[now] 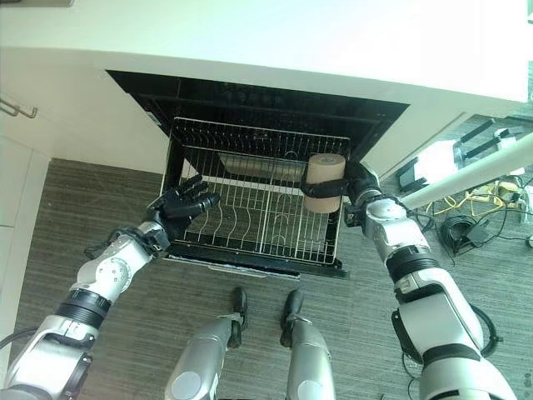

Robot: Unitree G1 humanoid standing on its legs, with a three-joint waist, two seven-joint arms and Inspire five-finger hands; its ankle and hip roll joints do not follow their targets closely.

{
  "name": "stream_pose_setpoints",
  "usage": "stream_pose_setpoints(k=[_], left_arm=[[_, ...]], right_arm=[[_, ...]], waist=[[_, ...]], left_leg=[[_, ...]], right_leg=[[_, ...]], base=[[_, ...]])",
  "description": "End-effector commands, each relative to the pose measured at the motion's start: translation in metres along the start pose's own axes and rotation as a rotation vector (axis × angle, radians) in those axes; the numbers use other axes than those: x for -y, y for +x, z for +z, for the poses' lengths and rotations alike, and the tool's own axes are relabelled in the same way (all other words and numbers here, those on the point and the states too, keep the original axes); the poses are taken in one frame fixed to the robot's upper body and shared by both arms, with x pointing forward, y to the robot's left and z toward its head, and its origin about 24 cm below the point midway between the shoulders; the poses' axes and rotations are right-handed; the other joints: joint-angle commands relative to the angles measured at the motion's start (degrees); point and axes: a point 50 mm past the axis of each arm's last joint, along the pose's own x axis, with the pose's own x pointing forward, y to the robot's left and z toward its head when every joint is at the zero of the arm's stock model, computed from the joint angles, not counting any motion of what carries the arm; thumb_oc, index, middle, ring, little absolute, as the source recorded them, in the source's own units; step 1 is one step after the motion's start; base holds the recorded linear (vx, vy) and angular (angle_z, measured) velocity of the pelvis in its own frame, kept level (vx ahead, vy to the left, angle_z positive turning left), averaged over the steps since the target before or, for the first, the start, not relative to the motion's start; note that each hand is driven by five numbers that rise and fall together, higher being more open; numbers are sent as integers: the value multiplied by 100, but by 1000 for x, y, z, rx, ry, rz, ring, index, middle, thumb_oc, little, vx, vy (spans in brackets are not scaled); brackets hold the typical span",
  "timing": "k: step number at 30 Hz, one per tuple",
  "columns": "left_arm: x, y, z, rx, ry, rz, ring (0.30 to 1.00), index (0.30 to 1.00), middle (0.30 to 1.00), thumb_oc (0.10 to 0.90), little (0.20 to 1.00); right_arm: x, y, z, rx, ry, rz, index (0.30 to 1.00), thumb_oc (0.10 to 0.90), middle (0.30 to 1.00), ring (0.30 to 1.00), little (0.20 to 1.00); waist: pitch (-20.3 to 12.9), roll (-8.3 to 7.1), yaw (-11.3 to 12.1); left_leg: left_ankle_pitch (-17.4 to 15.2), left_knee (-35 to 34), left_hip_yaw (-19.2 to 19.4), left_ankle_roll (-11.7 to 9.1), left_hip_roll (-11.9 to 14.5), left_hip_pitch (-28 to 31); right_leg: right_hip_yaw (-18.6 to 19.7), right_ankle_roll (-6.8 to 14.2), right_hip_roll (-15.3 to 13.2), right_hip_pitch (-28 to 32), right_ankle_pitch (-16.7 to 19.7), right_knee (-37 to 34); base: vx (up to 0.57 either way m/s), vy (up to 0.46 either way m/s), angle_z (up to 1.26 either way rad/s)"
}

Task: Place the dishes in the dishwasher.

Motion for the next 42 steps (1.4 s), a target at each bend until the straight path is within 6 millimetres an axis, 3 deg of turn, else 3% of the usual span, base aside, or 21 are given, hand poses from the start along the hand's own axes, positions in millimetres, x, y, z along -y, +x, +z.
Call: stream_pose_setpoints(k=[1, 8, 9, 10, 21, 30, 42], left_arm=[[38, -1, 42, 190, 12, -181, 900, 900, 900, 800, 900], [47, -1, 46, 214, -7, -205, 900, 900, 900, 800, 900], [47, -1, 46, 216, -8, -208, 900, 900, 900, 800, 900], [48, -2, 46, 220, -8, -213, 900, 900, 900, 800, 900], [46, -10, 41, 230, -9, -209, 900, 900, 900, 800, 900], [40, -17, 40, 245, -18, -187, 900, 900, 900, 800, 900], [30, -32, 32, 283, -42, -129, 900, 900, 900, 800, 900]], right_arm=[[2, 3, 47, 153, 22, 4, 300, 400, 300, 300, 300], [0, 6, 42, 128, 27, -25, 300, 400, 300, 300, 300], [1, 6, 42, 129, 36, -37, 566, 577, 566, 566, 566], [1, 6, 42, 135, 42, -58, 900, 800, 900, 900, 900], [9, -3, 51, 183, 81, -94, 900, 800, 900, 900, 900], [5, -15, 64, 254, -12, -74, 900, 800, 900, 900, 900], [-1, -51, 72, 420, -34, -130, 900, 800, 900, 900, 900]], waist=[[-318, 95, 22], [-232, 164, 38], [-226, 171, 40], [-211, 181, 41], [-161, 144, -14], [-150, 54, -121], [-129, -59, -351]], left_leg=[[-261, 71, -308, -562, 315, -162], [-285, 71, -303, -543, 267, -183], [-290, 71, -301, -541, 266, -182], [-303, 71, -298, -535, 262, -174], [-353, 71, -229, -485, 260, -131], [-346, 71, -157, -456, 301, -113], [-420, 71, -16, -411, 380, -21]], right_leg=[[419, 770, -391, -64, -176, -172], [417, 765, -396, -99, -165, -172], [413, 766, -397, -100, -163, -172], [406, 767, -397, -94, -165, -172], [425, 801, -356, -100, -134, -172], [469, 794, -304, -118, -118, -172], [592, 786, -184, -67, -188, -172]], base=[[0, 26, 3], [-3, 15, 3], [0, 0, 0], [0, 0, 0], [-4, 9, 0], [0, 0, 0], [-8, 7, -4]])
